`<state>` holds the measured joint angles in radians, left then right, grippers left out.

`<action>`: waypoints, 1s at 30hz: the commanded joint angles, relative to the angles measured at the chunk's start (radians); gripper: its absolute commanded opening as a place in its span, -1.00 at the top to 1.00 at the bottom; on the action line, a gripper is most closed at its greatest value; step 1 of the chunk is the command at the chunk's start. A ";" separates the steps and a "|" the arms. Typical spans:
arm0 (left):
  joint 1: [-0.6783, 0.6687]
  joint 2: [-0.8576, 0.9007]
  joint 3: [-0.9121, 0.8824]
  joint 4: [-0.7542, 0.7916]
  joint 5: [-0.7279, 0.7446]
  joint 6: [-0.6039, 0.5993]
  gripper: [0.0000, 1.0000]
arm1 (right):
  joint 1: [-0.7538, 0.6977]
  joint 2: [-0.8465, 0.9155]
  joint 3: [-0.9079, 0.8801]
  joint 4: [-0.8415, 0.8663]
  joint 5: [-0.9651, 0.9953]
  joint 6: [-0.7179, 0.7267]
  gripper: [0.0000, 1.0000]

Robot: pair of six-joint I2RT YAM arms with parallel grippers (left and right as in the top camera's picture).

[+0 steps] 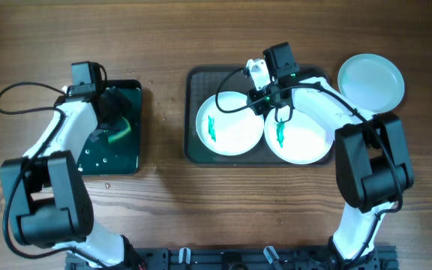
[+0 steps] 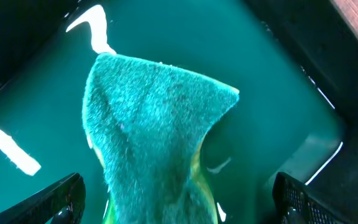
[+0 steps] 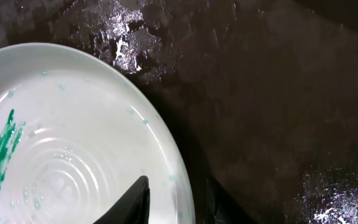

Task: Clean dirty plates on tray and stack at the side
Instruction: 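Grasp the rim of the front-right plate with the right gripper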

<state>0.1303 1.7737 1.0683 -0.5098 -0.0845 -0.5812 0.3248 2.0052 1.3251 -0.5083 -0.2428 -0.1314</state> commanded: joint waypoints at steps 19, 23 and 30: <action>0.004 0.105 -0.007 0.054 0.006 -0.010 -0.29 | 0.000 0.053 -0.011 0.007 0.015 -0.008 0.31; 0.004 0.106 -0.007 0.054 0.006 -0.010 -0.32 | 0.000 0.069 -0.011 -0.004 0.019 -0.026 0.34; 0.004 0.111 -0.017 0.054 0.005 -0.008 0.92 | 0.000 0.069 -0.011 -0.001 0.018 -0.023 0.91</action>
<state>0.1371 1.8572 1.0664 -0.4549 -0.0986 -0.5884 0.3248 2.0468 1.3243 -0.5041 -0.2348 -0.1524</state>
